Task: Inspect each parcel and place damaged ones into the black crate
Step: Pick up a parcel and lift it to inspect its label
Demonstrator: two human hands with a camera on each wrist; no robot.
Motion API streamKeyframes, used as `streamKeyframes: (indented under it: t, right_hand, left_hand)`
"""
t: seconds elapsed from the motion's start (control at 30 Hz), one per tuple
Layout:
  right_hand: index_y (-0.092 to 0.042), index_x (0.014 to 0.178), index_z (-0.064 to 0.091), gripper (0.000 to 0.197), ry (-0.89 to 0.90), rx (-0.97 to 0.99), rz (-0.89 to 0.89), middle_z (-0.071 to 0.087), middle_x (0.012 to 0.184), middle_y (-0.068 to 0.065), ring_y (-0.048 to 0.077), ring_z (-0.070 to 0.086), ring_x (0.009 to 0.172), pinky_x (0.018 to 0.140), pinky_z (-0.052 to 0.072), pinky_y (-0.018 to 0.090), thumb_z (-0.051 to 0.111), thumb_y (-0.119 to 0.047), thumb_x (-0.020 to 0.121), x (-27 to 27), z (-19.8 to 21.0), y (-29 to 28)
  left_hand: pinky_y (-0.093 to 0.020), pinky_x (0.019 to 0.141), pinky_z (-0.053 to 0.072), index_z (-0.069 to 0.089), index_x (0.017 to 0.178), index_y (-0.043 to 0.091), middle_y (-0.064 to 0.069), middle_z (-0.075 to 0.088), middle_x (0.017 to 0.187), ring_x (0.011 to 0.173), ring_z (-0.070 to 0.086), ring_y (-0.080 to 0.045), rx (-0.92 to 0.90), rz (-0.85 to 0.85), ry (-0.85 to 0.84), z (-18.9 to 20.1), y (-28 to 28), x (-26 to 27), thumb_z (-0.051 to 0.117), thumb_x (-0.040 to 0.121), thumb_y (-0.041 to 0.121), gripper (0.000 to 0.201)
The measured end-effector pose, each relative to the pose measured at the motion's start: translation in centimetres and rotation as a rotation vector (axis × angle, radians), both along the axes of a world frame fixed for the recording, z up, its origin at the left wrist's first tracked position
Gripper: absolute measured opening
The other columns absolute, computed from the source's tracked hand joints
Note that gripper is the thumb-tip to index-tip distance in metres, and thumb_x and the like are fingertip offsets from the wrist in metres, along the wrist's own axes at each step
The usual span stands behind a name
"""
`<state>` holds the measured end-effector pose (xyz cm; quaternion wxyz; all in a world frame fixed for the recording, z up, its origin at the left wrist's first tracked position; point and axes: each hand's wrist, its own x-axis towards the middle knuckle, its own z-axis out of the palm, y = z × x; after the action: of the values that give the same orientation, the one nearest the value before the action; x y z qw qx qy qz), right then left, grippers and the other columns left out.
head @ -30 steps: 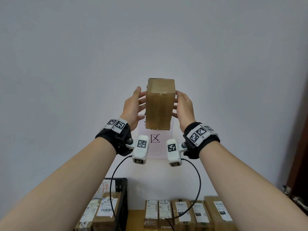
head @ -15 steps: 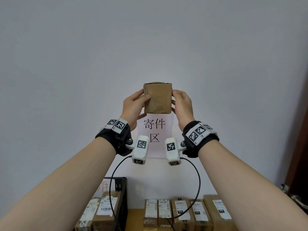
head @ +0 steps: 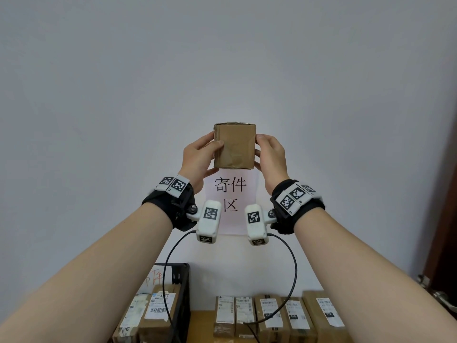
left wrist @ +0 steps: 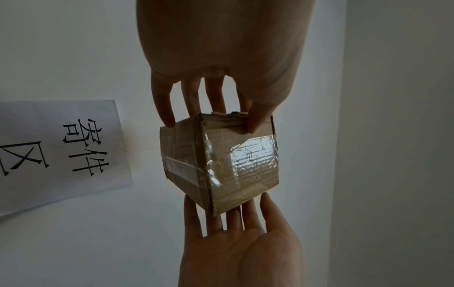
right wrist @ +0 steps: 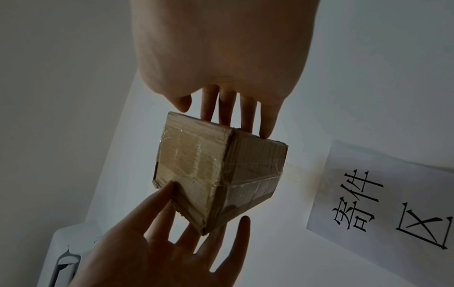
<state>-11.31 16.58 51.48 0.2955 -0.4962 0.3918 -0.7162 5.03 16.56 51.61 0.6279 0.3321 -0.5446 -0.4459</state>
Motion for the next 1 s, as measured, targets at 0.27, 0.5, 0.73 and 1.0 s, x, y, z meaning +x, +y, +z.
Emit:
streamKeyframes:
  t: [0.27,0.5,0.73,1.0]
  right_hand:
    - [-0.017,0.107,0.067,0.019,-0.009,0.007,-0.011,0.072,0.114,0.001,0.026,0.069,0.111,0.099,0.056,0.055,0.054,-0.029,0.100,0.0,0.1,0.3]
    - [-0.012,0.140,0.054,0.043,-0.043,0.034,0.023,0.069,0.104,-0.003,0.013,0.069,0.087,0.082,0.059,0.035,0.049,-0.037,0.106,-0.2,0.4,0.9]
    - [-0.006,0.108,0.069,0.022,0.103,0.005,0.039,0.068,0.088,0.002,0.016,0.065,0.085,0.091,0.055,0.039,0.051,-0.008,0.096,-0.2,0.2,1.4]
    - [-0.032,0.127,0.055,0.052,0.229,-0.028,-0.031,0.061,0.098,-0.002,0.011,0.061,0.085,0.068,0.052,0.019,0.052,0.006,0.092,-0.1,-0.5,1.2]
  left_hand:
    - [-0.042,0.090,0.058,0.070,0.130,0.034,0.017,0.076,0.107,0.111,0.070,-0.015,-0.003,-0.012,0.012,0.0,0.1,-0.1,0.070,0.096,0.024,0.035]
    - [-0.037,0.077,0.056,0.072,0.110,0.022,0.006,0.073,0.105,0.097,0.069,-0.015,0.056,-0.002,0.043,0.4,0.0,-0.1,0.058,0.100,0.054,0.036]
    - [-0.039,0.077,0.047,0.058,0.076,0.025,0.003,0.050,0.075,0.085,0.047,-0.021,0.097,-0.035,-0.062,0.4,0.0,-0.2,0.060,0.095,0.023,0.019]
    - [-0.039,0.083,0.048,0.065,0.112,0.030,0.013,0.075,0.110,0.096,0.066,-0.014,0.051,0.048,-0.136,-0.3,-0.7,-0.6,0.049,0.088,-0.011,0.050]
